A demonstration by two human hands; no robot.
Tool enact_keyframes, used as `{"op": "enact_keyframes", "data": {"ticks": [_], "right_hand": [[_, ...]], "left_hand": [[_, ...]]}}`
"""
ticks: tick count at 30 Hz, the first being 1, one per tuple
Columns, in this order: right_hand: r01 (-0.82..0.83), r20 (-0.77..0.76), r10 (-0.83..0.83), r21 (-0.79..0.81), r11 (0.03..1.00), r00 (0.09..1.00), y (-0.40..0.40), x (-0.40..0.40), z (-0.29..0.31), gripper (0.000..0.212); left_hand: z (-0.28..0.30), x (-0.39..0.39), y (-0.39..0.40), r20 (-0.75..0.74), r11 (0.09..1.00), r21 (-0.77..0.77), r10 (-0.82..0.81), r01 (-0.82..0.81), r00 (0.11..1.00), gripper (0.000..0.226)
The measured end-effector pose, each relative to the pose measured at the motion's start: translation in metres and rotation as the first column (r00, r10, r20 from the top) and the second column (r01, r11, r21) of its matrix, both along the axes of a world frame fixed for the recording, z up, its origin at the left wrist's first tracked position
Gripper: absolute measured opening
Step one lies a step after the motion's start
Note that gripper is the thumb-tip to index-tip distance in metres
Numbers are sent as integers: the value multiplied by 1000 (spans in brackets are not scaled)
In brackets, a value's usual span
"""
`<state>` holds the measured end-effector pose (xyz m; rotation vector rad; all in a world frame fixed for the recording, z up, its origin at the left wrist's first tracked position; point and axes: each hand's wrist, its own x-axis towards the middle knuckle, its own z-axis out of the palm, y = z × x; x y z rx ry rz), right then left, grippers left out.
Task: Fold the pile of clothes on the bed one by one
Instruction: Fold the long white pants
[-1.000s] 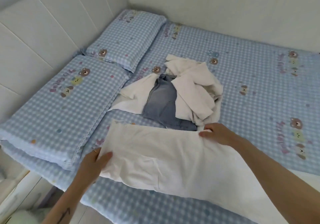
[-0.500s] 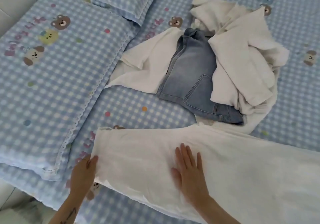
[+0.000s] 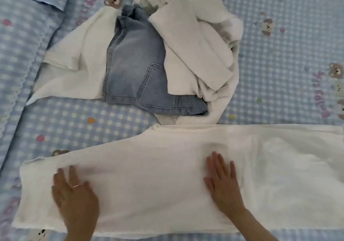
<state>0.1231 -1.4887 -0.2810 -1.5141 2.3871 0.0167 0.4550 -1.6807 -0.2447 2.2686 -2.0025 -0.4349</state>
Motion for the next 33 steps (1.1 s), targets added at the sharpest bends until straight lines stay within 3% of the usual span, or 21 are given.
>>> {"op": "enact_keyframes", "data": {"ticks": [1,3,6,8,11,12,15,16,19,21,27,30,33], "right_hand": [[-137,18,137,2,991,990,1,6,-6,58],[-185,19,185,16,983,983,11,-24,-14,57],[-60,-100,69,87,994,993,47,-102,-15,59],[131,-125,-117,112,985,985,78,-156,-8,62],[375,-136,-364,74,924,922,87,-179,-2,65],[335,-109,-327,62,940,939,86,-174,-2,64],[-23,-31,26,80,997,999,99,-183,-5,57],[-25,-29,28,88,996,999,106,-205,-4,57],[254,-139,-236,130,958,962,151,-285,4,59],[410,-182,-383,142,901,906,175,-321,13,60],[665,-32,-665,-8,747,747,214,-342,34,51],[635,-47,-638,-63,770,768,234,-334,44,50],[603,-62,-610,-102,791,790,250,-332,50,50]], "left_hand": [[1,-36,21,-48,973,-38,-230,228,972,57],[-4,-101,62,-119,815,-37,-579,579,807,51],[-16,-163,100,-144,600,125,-777,791,612,53],[-23,-188,110,-95,528,197,-828,826,552,53],[-30,-224,118,-92,531,237,-822,814,563,58],[-30,-241,122,-107,494,231,-843,838,527,58],[-32,-304,135,-121,343,174,-923,923,366,56],[-33,-322,136,-112,327,162,-931,931,346,55],[-38,-387,140,-127,287,174,-942,942,311,65],[-46,-426,143,-102,222,167,-965,961,240,65],[-33,-575,171,-85,196,-4,-977,981,195,53],[-23,-638,185,-31,157,-65,-987,986,155,40],[-23,-671,195,-72,183,52,-980,982,187,33]]}}
